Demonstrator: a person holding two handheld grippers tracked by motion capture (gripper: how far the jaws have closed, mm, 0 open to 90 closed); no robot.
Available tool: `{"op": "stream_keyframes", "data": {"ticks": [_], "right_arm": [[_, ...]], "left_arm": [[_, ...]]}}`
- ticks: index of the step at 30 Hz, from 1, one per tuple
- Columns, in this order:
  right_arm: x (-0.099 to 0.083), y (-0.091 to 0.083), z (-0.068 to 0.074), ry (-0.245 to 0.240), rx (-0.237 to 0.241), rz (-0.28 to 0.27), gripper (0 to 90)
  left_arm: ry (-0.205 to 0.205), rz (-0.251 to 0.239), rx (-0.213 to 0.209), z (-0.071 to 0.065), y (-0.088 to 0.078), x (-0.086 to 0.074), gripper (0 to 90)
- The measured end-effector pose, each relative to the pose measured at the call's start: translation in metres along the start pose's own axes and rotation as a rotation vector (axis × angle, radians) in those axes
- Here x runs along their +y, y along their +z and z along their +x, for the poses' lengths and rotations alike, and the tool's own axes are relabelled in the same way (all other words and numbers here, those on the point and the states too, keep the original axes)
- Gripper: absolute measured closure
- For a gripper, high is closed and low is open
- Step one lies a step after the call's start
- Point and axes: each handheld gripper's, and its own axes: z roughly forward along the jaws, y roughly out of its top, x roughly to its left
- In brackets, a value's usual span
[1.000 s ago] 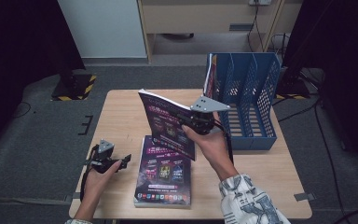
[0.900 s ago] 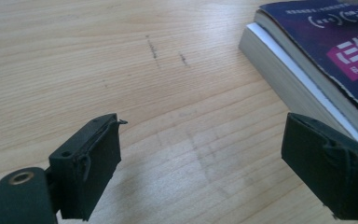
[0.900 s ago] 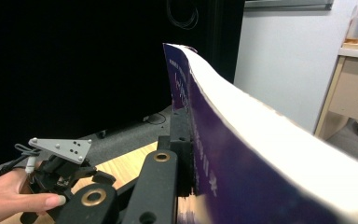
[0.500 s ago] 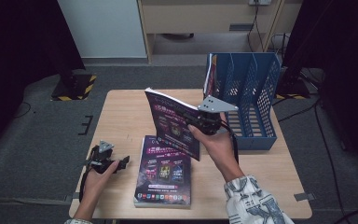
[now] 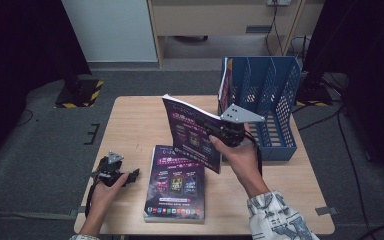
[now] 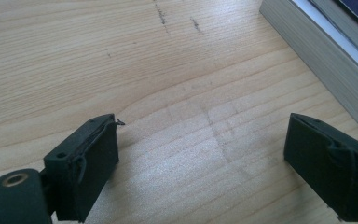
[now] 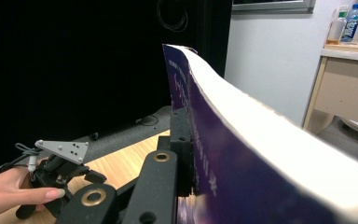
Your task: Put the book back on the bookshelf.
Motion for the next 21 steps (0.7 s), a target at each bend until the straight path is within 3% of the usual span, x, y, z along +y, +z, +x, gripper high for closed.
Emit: {"op": "stream_keyframes", "data": {"ticks": [21], "right_arm": [[-0.005,-0.020,-0.005,0.011,-0.009,-0.004,82.3]], "left_arm": [[-0.011,-0.005,0.027,-0.003,0.003,-0.001,2.7]]}}
